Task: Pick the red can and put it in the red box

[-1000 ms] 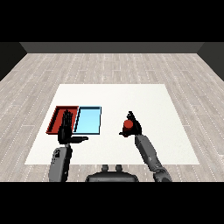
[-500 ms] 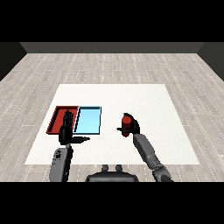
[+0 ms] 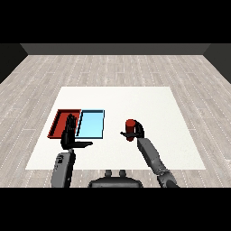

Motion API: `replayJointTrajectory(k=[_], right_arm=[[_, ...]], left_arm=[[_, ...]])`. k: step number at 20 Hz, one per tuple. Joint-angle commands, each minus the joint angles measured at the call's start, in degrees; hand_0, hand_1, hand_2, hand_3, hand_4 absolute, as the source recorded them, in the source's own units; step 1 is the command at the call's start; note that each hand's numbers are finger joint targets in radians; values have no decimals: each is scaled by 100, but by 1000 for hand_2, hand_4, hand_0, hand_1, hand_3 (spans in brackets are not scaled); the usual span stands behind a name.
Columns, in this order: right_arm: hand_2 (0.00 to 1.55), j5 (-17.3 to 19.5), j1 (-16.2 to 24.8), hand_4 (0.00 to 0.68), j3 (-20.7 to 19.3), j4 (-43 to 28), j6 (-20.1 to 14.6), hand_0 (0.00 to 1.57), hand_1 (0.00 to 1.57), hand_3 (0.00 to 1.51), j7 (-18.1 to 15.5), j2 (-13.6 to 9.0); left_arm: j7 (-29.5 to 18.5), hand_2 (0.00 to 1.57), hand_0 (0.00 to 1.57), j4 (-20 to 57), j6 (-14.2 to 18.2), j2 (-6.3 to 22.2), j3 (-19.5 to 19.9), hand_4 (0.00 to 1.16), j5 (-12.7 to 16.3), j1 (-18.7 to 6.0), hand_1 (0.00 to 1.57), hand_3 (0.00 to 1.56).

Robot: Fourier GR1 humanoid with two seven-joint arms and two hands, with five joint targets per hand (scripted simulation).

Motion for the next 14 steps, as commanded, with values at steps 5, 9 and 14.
replayJointTrajectory(k=[5, 9, 14], right_arm=[[1433, 325, 259, 615, 241, -623, -220, 1437, 1437, 1369, -129, 34], [1432, 555, 316, 619, 333, -1722, -341, 1418, 1418, 1372, 456, -42], [1432, 664, 739, 630, 455, -3099, -407, 1445, 1445, 1377, 1074, -212]], left_arm=[[98, 0, 0, 172, -2, 26, -17, 0, -42, -347, 0, 0], [33, 0, 0, 291, -44, -65, -223, 0, -179, -168, 0, 0], [568, 0, 0, -185, -60, -14, -362, 0, -183, -306, 0, 0]])
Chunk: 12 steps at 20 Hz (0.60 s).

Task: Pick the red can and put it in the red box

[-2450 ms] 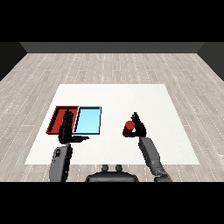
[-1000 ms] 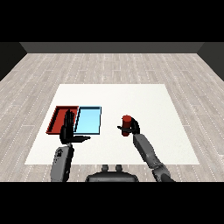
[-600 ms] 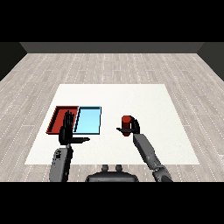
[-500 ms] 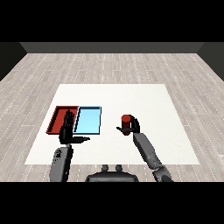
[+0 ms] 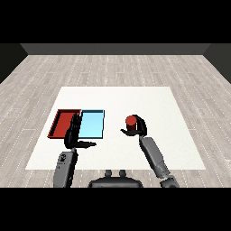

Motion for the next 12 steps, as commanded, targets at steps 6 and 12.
replayJointTrajectory(k=[6, 12], right_arm=[[1432, 60, 716, 651, 49, -1975, 241, 1445, 1445, 1387, 704, -300], [1431, 154, 161, 654, 927, -1608, -931, 1448, 1448, 1385, 731, 210]], left_arm=[[526, 0, 0, 115, 549, -159, -713, 0, -151, -378, 0, 0], [117, 0, 0, 274, 875, -161, -1389, 0, -180, 111, 0, 0]])
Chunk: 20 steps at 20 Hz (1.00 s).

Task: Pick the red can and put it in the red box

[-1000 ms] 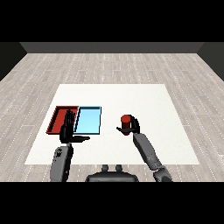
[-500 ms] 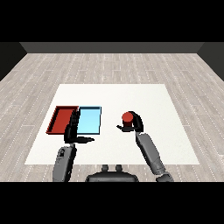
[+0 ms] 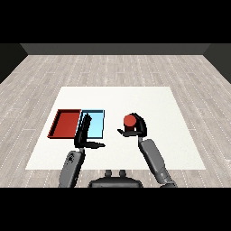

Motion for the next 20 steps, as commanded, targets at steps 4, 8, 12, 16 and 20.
replayJointTrajectory(k=[4, 8, 12, 16, 20], right_arm=[[1427, -309, -285, 653, 747, 393, -815, 1451, 1451, 1380, -392, 130], [1433, -554, -373, 646, 1365, 223, -1541, 1456, 1456, 1389, -194, 132], [1443, -513, -654, 659, 613, 347, -792, 1458, 1458, 1397, -120, 133], [1451, -601, -456, 630, 1120, 238, -1294, 1455, 1455, 1389, -290, 133], [1443, -874, -836, 639, 879, 732, -1089, 1458, 1458, 1381, -453, 133]], left_arm=[[149, 0, 0, 251, 604, -12, -765, 0, 83, -232, 0, 0], [156, 0, 0, 605, 495, -12, -819, 0, 357, -360, 0, 0], [143, 0, 0, 1175, 867, -12, -1006, 0, 549, -813, 0, 0], [39, 0, 0, 1658, 1112, -12, -1255, 0, 663, -1180, 0, 0], [-7, 0, 0, 1372, 1161, -12, -1539, 0, 847, -804, 0, 0]])
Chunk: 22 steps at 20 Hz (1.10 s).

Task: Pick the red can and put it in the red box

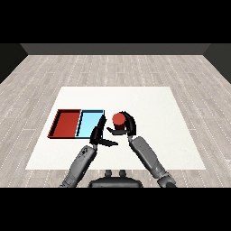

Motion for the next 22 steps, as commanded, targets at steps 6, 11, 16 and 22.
replayJointTrajectory(k=[6, 11, 16, 22], right_arm=[[1434, -165, -109, 641, 425, -4, -332, 1451, 1451, 1378, 11, 2], [1438, -287, 20, 628, 673, -201, -477, 1437, 1437, 1378, -65, 2], [1437, -752, -183, 621, 822, 177, -410, 1481, 1481, 1371, -373, 3], [1450, -642, -507, 618, 891, 34, -695, 1500, 1500, 1375, 33, 3]], left_arm=[[-299, 0, 0, 405, -78, 0, -85, 0, 160, 59, 0, 0], [-520, 0, 0, 646, 182, -1, -599, 0, 508, 10, 0, 0], [-437, 0, 0, 731, 211, 0, -473, 0, 626, -342, 0, 0], [-212, 0, 0, 649, 242, -1, -549, 0, 721, -594, 0, 0]])
